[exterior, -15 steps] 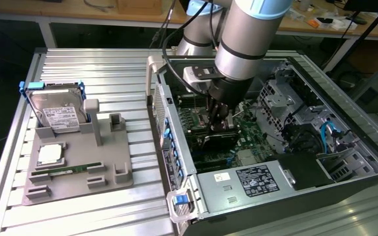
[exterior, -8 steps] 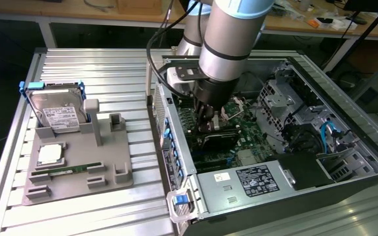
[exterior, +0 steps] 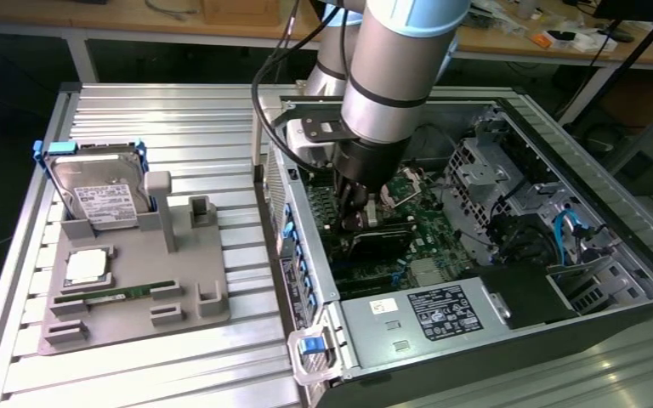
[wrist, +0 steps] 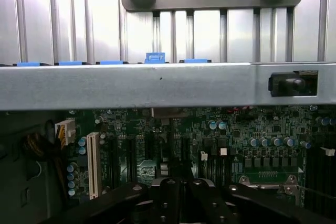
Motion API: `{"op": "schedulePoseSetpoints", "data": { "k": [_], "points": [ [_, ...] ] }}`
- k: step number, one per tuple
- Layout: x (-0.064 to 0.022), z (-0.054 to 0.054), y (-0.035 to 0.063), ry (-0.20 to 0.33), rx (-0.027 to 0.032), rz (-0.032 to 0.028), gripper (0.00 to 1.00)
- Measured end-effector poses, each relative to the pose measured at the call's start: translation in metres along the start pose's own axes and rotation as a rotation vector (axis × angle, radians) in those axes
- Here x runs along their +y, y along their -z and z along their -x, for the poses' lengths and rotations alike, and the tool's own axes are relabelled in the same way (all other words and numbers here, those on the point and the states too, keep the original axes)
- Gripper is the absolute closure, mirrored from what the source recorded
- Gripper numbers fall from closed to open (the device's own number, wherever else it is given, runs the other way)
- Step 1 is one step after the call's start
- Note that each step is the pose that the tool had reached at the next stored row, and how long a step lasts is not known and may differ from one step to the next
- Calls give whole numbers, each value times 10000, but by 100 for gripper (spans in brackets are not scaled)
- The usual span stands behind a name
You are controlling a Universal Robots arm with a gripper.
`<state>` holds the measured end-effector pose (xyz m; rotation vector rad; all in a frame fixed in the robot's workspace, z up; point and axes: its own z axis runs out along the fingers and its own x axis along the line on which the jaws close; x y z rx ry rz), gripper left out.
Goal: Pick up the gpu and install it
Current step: 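Press down on the gpu until it lock into place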
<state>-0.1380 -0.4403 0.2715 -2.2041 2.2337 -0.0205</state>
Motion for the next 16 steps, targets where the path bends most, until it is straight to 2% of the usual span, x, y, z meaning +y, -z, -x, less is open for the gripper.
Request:
{"op": "schedulePoseSetpoints", "data": {
  "k": [4,6,11,16],
  "points": [
    [1,0,1,1,1,-1,89],
    [4,1,14,-2,-7,-40,89],
    [4,28,28,-1,-6,-54,89],
    [2,31,101,0,-4,-89,89]
  ]
}}
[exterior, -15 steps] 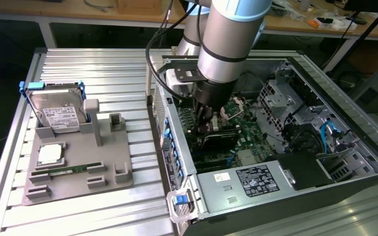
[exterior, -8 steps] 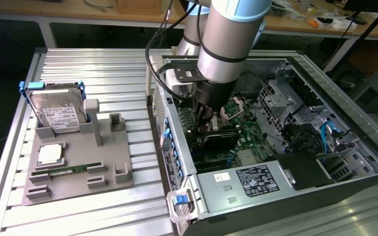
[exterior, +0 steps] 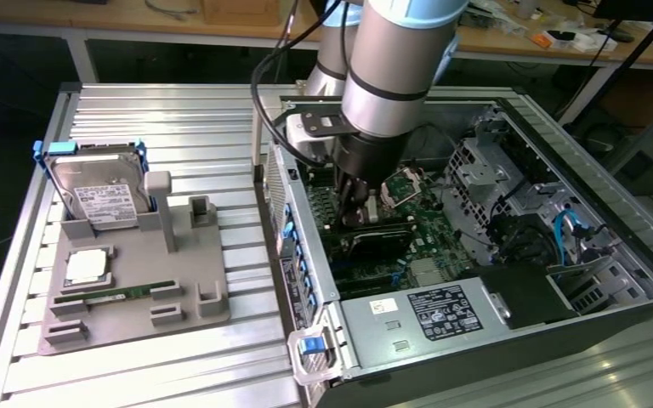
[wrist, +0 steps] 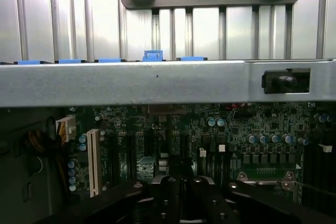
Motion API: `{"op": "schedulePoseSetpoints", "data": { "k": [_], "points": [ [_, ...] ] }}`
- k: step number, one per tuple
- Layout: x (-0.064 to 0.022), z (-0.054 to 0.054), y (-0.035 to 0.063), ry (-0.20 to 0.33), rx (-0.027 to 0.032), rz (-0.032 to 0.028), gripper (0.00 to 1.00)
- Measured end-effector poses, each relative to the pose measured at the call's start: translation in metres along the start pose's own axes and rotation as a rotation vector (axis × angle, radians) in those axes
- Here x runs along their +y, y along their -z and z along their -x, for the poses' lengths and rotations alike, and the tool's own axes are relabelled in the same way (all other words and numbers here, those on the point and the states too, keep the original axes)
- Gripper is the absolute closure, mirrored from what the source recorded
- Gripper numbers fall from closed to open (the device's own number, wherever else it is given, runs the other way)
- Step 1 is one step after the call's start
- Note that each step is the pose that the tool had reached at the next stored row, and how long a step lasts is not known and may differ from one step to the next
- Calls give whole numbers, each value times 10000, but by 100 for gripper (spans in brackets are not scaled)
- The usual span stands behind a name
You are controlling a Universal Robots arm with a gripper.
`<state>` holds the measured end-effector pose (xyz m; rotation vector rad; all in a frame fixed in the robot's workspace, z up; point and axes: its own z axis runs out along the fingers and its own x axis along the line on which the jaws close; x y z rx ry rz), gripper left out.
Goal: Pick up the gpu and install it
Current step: 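Press down on the gpu until it lock into place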
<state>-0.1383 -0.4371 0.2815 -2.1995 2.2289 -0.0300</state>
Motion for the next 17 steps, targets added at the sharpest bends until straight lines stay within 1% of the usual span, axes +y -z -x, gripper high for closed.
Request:
{"op": "schedulePoseSetpoints", "data": {
  "k": [1,2,6,9,12,13,15,17],
  "points": [
    [0,0,12,0,0,-16,89],
    [7,0,12,-2,0,-17,89],
    [143,2,-10,-1,-1,-56,89],
    [158,17,-32,-1,-10,-64,89],
    [160,78,-50,-1,-11,-64,89],
    [161,83,-61,-1,-19,-67,89],
    [184,81,-91,-2,-25,-71,89],
    [220,52,-110,-2,-25,-71,89]
  ]
}}
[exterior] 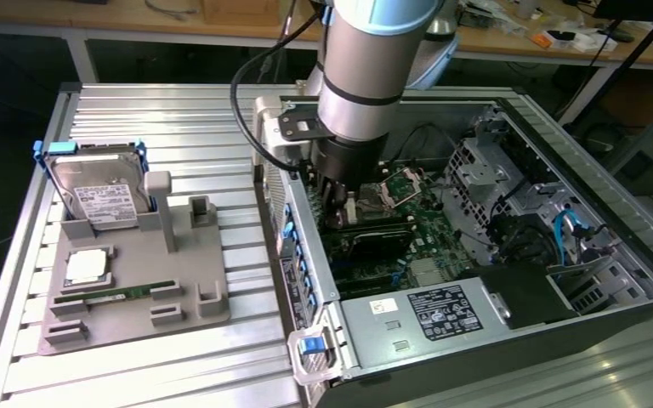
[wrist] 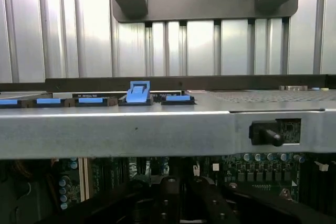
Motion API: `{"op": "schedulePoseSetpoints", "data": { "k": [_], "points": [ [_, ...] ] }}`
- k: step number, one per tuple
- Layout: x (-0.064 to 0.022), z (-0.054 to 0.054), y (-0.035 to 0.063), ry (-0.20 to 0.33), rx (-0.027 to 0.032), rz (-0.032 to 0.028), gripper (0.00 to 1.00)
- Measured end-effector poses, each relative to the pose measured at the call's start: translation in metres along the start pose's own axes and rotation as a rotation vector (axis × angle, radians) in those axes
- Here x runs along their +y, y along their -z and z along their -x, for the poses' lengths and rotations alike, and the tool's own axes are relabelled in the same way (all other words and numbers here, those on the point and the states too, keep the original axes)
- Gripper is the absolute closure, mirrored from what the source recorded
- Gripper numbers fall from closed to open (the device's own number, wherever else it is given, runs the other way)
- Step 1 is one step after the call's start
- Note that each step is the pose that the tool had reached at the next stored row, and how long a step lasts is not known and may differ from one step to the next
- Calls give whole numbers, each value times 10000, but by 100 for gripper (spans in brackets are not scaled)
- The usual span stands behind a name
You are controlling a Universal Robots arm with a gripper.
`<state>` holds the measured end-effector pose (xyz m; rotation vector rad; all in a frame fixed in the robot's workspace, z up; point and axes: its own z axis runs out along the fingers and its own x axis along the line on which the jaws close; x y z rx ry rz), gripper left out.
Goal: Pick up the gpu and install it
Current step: 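Press down on the gpu until it lock into place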
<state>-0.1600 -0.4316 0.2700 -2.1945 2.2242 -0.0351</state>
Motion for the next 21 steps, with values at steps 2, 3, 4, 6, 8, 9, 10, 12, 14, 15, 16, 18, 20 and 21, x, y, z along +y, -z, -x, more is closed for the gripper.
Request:
{"op": "schedulePoseSetpoints", "data": {
  "k": [2,3,4,6,8,9,10,12,14,15,16,18,20,21],
  "points": [
    [20,-49,-7,1,-3,0,89],
    [26,-75,-10,0,-3,0,89],
    [29,-97,-13,0,-2,0,89],
    [31,-110,-23,0,-3,-1,89],
    [32,-110,-29,-1,-2,0,89],
    [32,-111,-30,-1,-2,0,89],
    [31,-111,-33,1,-2,0,89],
    [31,-117,-38,2,-4,-1,89],
    [39,-138,-40,0,-2,-4,89],
    [47,-150,-40,-1,-4,-8,89],
    [49,-153,-40,0,-5,-10,89],
    [49,-153,-40,1,-5,-10,89],
    [47,-150,-40,0,-3,-9,89],
    [43,-149,-39,0,-3,-9,89]
  ]
}}
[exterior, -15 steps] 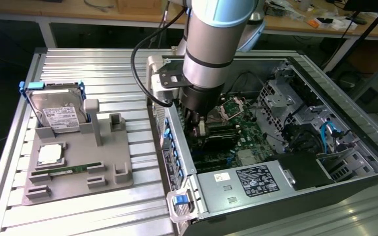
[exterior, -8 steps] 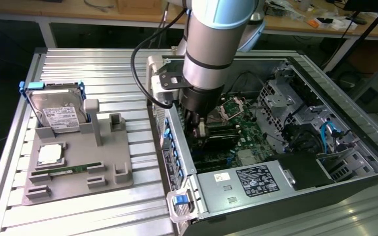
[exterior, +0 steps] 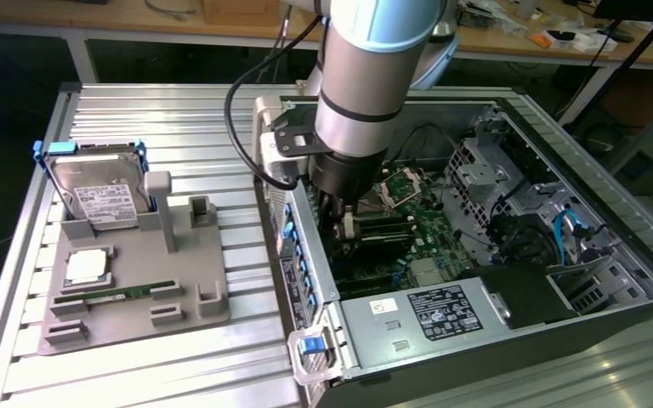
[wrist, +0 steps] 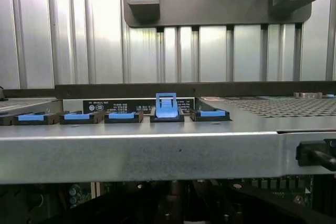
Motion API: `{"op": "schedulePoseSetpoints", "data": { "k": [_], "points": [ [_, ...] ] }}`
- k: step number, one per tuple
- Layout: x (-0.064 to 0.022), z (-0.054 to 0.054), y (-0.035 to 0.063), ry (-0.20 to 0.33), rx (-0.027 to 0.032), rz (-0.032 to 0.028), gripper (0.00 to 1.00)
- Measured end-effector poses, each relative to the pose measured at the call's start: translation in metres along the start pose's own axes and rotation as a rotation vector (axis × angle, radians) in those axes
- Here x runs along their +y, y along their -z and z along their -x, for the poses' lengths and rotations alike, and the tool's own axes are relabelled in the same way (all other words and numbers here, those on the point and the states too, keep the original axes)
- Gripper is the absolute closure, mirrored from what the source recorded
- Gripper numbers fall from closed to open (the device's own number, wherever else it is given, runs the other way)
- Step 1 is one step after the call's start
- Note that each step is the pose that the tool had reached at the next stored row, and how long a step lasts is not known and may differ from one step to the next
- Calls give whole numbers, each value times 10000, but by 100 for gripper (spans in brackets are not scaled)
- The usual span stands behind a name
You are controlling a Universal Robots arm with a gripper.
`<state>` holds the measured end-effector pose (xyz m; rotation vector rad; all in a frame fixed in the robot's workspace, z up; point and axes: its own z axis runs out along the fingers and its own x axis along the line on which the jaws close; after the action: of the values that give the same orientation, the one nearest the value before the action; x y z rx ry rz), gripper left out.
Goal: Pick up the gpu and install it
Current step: 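Press down on the gpu until it lock into place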
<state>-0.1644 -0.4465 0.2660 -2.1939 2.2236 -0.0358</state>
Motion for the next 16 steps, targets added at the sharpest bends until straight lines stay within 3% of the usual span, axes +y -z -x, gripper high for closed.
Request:
{"op": "schedulePoseSetpoints", "data": {
  "k": [12,16],
  "points": [
    [-53,51,49,-18,-13,-36,89],
    [-58,61,109,-19,-49,-38,89]
  ]
}}
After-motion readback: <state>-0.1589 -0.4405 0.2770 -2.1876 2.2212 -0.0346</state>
